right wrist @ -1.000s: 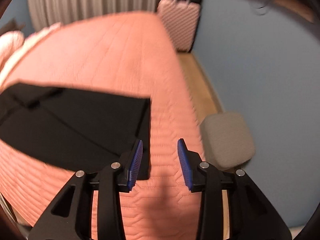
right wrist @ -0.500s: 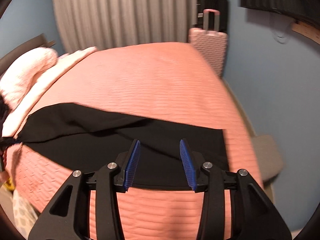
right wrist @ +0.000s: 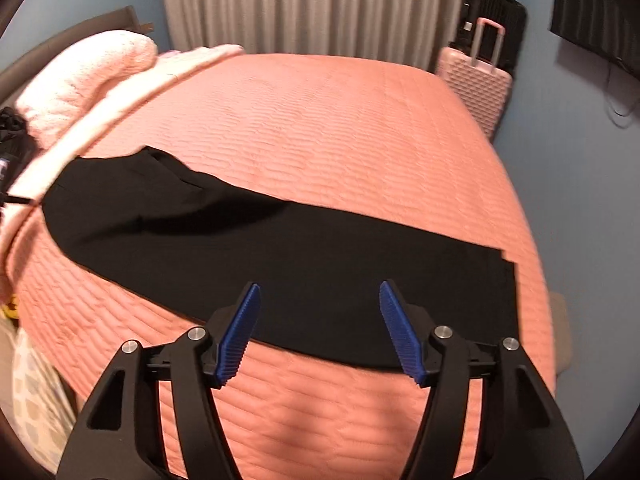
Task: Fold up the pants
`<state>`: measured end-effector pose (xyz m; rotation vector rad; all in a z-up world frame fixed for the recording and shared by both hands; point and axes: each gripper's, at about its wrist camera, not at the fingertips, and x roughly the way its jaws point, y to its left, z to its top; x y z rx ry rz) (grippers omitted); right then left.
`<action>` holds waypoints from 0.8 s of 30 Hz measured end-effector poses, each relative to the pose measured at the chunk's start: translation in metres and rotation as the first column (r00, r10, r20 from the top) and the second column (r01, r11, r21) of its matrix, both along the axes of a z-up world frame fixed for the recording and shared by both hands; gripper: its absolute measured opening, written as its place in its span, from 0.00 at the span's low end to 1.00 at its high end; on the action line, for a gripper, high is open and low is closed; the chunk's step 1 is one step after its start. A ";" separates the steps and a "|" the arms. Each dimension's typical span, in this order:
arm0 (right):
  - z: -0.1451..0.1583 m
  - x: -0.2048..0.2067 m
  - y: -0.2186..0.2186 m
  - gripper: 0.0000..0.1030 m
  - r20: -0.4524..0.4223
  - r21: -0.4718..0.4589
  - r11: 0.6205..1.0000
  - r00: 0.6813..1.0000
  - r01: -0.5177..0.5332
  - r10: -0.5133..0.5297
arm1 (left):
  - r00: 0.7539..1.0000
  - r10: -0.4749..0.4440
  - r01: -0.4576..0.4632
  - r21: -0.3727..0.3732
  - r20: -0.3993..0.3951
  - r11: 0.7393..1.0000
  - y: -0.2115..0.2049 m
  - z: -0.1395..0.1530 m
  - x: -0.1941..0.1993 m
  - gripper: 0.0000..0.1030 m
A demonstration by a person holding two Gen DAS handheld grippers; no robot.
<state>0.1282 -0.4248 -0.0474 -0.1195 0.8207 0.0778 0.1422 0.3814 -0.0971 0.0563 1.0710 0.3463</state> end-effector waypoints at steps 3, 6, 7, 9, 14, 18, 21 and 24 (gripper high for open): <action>-0.011 0.008 -0.046 0.59 -0.007 0.021 0.993 0.994 0.112 -0.112 | 0.989 -0.114 0.113 0.014 0.092 0.993 -0.064 0.029 -0.008 0.18; -0.032 0.027 -0.099 0.59 -0.061 0.033 0.965 0.965 0.258 -0.256 | 0.961 -0.242 0.242 0.018 0.136 0.970 -0.150 0.035 -0.009 0.58; -0.038 0.032 -0.113 0.59 -0.079 0.052 0.959 0.958 0.280 -0.276 | 0.951 -0.274 0.274 0.021 0.143 0.961 -0.176 0.033 -0.011 0.59; -0.051 0.041 -0.145 0.59 -0.111 0.076 0.940 0.940 0.332 -0.323 | 0.929 -0.343 0.342 0.034 0.137 0.939 -0.236 0.023 -0.009 0.59; -0.080 0.072 -0.201 0.60 -0.164 0.080 0.929 0.924 0.363 -0.346 | 0.899 -0.417 0.421 -0.007 0.131 0.907 -0.348 0.009 -0.011 0.64; -0.102 0.095 -0.219 0.42 -0.183 0.174 0.931 0.939 0.321 -0.290 | 0.892 -0.443 0.447 -0.034 0.096 0.894 -0.400 0.002 -0.019 0.67; -0.113 0.109 -0.207 0.25 -0.209 0.155 0.954 0.952 0.258 -0.224 | 0.896 -0.441 0.443 -0.041 0.059 0.896 -0.423 -0.004 -0.023 0.69; -0.098 0.106 -0.211 0.07 -0.215 0.216 0.946 0.957 0.242 -0.196 | 0.906 -0.422 0.423 -0.043 0.030 0.905 -0.412 -0.004 -0.026 0.69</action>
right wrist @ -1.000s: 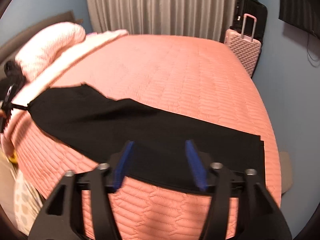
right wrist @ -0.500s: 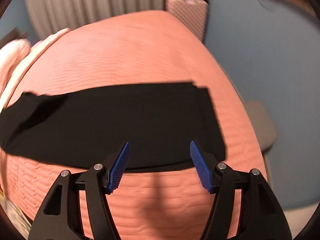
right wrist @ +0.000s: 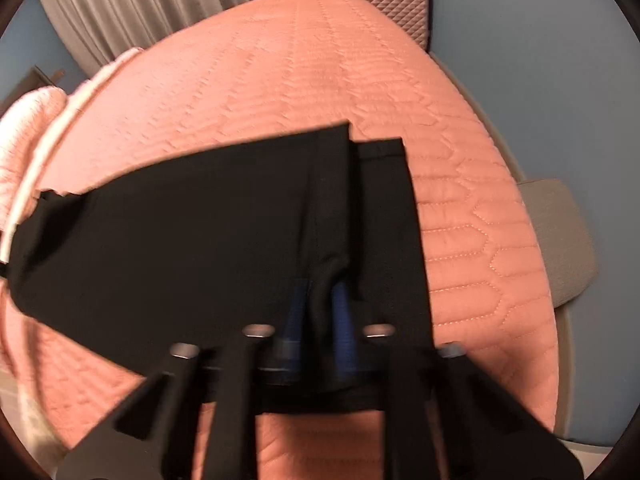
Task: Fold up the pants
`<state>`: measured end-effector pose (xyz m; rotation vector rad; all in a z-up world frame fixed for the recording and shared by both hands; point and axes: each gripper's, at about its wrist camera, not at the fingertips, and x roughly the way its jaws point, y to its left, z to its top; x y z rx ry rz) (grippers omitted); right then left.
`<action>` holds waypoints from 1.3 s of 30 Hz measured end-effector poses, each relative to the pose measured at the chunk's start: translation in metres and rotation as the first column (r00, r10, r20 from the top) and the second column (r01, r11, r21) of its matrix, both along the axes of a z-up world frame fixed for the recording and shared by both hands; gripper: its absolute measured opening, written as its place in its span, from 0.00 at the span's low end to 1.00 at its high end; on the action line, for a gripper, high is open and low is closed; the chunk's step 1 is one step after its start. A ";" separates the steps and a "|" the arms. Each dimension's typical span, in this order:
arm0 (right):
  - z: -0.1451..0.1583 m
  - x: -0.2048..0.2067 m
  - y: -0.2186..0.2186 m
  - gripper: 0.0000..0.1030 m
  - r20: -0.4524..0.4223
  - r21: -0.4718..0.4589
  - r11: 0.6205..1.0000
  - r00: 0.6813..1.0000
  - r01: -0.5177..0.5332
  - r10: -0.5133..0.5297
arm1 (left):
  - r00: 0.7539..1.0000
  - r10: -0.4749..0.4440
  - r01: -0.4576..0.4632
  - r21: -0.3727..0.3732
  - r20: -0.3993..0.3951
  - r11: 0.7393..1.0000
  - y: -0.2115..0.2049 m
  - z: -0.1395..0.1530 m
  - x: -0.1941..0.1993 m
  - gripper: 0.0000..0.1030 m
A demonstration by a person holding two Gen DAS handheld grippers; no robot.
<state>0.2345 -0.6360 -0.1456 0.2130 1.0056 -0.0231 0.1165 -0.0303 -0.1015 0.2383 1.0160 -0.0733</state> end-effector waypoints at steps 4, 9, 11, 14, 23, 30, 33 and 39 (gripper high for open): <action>0.034 -0.021 -0.017 0.07 0.081 -0.044 0.997 0.995 0.066 -0.062 | 1.000 0.021 -0.021 0.015 0.007 1.000 0.010 -0.005 -0.002 0.75; -0.003 -0.023 -0.019 0.30 -0.029 -0.117 0.989 0.995 0.092 -0.096 | 0.999 0.044 -0.044 0.075 -0.005 0.996 0.017 -0.024 0.017 0.75; 0.013 -0.031 -0.015 0.31 0.035 -0.122 0.984 0.991 0.130 -0.126 | 0.998 0.047 -0.052 0.125 0.041 0.991 0.022 -0.025 0.024 0.75; 0.030 -0.044 -0.010 0.32 0.115 -0.126 0.972 0.976 0.199 -0.186 | 0.995 0.068 -0.078 0.141 0.070 0.987 0.040 -0.029 0.050 0.75; 0.036 -0.035 0.021 0.32 0.134 -0.039 0.977 0.970 0.211 -0.205 | 0.990 0.142 -0.140 0.149 -0.005 0.979 0.096 -0.071 0.187 0.78; 0.023 -0.001 0.016 0.34 0.053 -0.163 0.965 0.978 0.207 -0.200 | 0.983 0.178 -0.184 0.235 0.048 0.954 0.095 -0.070 0.237 0.83; 0.024 -0.003 0.000 0.45 0.044 -0.143 0.962 0.972 0.234 -0.230 | 0.971 0.202 -0.227 0.239 0.124 0.944 0.097 -0.047 0.219 0.83; 0.016 0.039 0.003 0.58 0.072 -0.108 0.985 0.989 0.136 -0.128 | 0.968 0.168 -0.197 0.152 0.185 0.969 0.088 -0.014 0.137 0.82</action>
